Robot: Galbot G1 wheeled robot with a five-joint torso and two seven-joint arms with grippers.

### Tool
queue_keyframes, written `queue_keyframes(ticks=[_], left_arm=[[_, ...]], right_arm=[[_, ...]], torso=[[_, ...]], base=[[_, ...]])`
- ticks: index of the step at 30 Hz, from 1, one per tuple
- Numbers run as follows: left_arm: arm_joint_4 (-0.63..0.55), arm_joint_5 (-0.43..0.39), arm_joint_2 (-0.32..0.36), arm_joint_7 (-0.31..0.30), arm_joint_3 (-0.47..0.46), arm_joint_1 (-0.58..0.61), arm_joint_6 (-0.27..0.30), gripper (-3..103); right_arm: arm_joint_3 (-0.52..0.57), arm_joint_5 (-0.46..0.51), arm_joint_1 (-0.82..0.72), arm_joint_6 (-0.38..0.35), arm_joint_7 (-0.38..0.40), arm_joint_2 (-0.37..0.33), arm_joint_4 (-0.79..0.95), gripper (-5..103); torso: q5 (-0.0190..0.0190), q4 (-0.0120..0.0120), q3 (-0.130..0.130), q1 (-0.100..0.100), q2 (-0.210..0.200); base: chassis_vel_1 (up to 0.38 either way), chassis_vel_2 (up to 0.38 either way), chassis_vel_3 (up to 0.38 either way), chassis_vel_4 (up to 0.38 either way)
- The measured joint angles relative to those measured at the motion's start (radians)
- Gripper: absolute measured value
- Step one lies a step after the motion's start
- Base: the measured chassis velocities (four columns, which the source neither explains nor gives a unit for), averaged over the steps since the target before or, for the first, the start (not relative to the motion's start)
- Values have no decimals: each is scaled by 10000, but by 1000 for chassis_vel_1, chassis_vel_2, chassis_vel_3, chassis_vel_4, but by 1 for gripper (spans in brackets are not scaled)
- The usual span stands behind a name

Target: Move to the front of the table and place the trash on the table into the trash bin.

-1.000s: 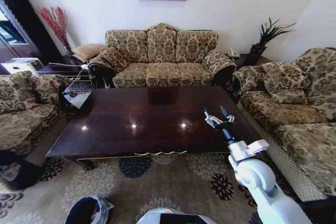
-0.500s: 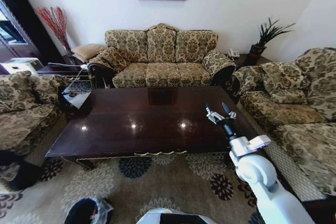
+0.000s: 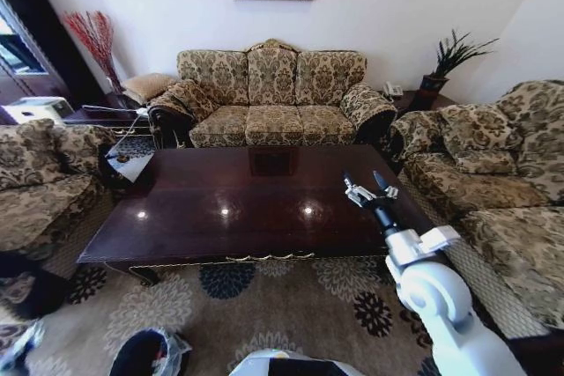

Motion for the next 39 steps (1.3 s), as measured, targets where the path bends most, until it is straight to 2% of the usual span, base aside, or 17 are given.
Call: queue_keyframes(ticks=[1, 2, 3, 5, 7, 8, 10, 11, 15, 17, 18, 21, 23, 27, 28, 31, 39], left_arm=[[-189, 57, -20, 206, 29, 35, -53, 100], [-1070, 308, -101, 1084, 191, 139, -176, 100], [-1070, 308, -101, 1084, 191, 139, -176, 100], [-2431, 481, -96, 1718, 354, 95, 2, 100], [-3375, 483, 69, 1549, 445, 50, 386, 100], [-3375, 483, 69, 1549, 445, 50, 386, 100], [-4402, 417, 279, 960, 548, 35, 737, 100], [-4402, 417, 279, 960, 548, 35, 737, 100], [-5224, 245, 276, 684, 539, 25, 1099, 100], [-5664, -42, 196, 460, 595, 22, 1626, 100], [-5819, -107, 126, 330, 654, 28, 1868, 100], [-5870, 4, 4, 317, 658, 81, 1929, 100], [-5876, 199, -188, 295, 693, 151, 2069, 100], [-5755, 408, -411, 363, 883, 166, 2273, 100], [-5723, 446, -456, 419, 924, 190, 2317, 100], [-5631, 583, -623, 1124, 1065, 428, 2715, 100], [-5425, 868, -1078, 1467, 1172, 503, 2785, 100]], right_arm=[[6, -85, -90, 27, 0, 26, 36, 100], [27, -577, -605, 311, -46, 151, 168, 100], [27, -577, -605, 311, -46, 151, 168, 100], [28, -1516, -1558, 955, -233, 353, 228, 100], [30, -2119, -2187, 1401, -269, 566, 228, 100], [30, -2119, -2187, 1401, -269, 566, 228, 100], [31, -2496, -2691, 1464, -97, 898, 339, 100], [31, -2496, -2691, 1464, -97, 898, 339, 100], [75, -2916, -3137, 985, 41, 1249, 576, 100], [-1, -3308, -3568, 735, 370, 1577, 746, 100], [-165, -3505, -3824, 712, 578, 1771, 809, 100], [-344, -3549, -3917, 695, 670, 1821, 828, 100], [-539, -3581, -3959, 659, 674, 1832, 828, 100], [-630, -3639, -3975, 631, 536, 1851, 829, 100], [-637, -3652, -3968, 630, 484, 1851, 829, 100], [-602, -3678, -3857, 673, 226, 1775, 864, 100], [-547, -3710, -3729, 772, 122, 1734, 863, 100]], torso=[[-2, 0, 0, 0, 0], [-5, 2, 0, 0, 0], [-5, 2, 0, 0, 0], [-5, -1, 0, 0, 0], [-6, -1, 0, 0, 0], [-6, -1, 0, 0, 0], [-2, 0, 0, 0, 0], [-2, 0, 0, 0, 0], [-5, 3, 0, 0, 0], [-6, 3, 0, 0, 0], [-5, -5, -1, 0, 0], [-6, -4, -1, 0, 0], [-6, 8, 0, 0, 0], [-6, 0, 0, 0, 0], [-6, -1, 0, 0, 0], [-6, 2, 0, 0, 0], [-6, 2, 0, 0, 0]], base=[[0, 0, 0, 0], [0, 0, 0, 0], [0, 0, 0, 0], [0, 0, 0, 0], [0, 0, 0, 0], [0, 0, 0, 0], [0, 0, 0, 0], [0, 0, 0, 0], [0, 0, 0, 0], [0, 0, 0, 0], [0, 0, 0, 0], [0, 0, 0, 0], [0, 0, 0, 0], [0, 0, 0, 0], [0, 0, 0, 0], [0, 0, 0, 0], [0, 0, 0, 0]])
